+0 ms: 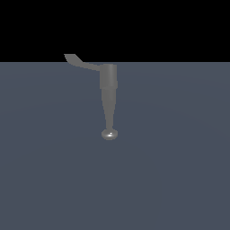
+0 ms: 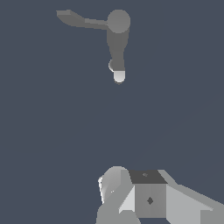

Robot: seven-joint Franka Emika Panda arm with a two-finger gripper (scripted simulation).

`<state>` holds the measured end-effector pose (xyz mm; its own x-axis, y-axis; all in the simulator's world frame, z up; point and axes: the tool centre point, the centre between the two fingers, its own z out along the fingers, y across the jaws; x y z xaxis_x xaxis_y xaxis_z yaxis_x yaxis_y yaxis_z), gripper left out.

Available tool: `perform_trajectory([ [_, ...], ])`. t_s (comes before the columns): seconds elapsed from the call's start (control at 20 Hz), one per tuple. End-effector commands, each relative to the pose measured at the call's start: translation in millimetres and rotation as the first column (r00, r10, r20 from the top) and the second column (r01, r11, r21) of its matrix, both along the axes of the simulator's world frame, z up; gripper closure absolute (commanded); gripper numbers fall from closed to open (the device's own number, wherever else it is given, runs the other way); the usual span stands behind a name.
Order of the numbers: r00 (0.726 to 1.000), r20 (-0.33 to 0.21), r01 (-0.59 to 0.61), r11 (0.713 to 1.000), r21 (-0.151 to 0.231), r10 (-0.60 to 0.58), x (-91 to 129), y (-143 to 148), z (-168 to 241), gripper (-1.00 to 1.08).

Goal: Turn on the faucet by rotating a designated handle.

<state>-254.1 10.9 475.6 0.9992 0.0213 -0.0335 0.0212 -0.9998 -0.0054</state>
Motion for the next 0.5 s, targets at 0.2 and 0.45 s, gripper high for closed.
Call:
perform_trajectory([
  [0.2, 1.000, 0.019, 0.014, 1.000, -0.002, -0.014, 2, -3, 6, 1.08],
  [0.45, 0.997, 0.057, 0.042, 0.999, -0.005, -0.042, 6, -10, 19, 1.08],
])
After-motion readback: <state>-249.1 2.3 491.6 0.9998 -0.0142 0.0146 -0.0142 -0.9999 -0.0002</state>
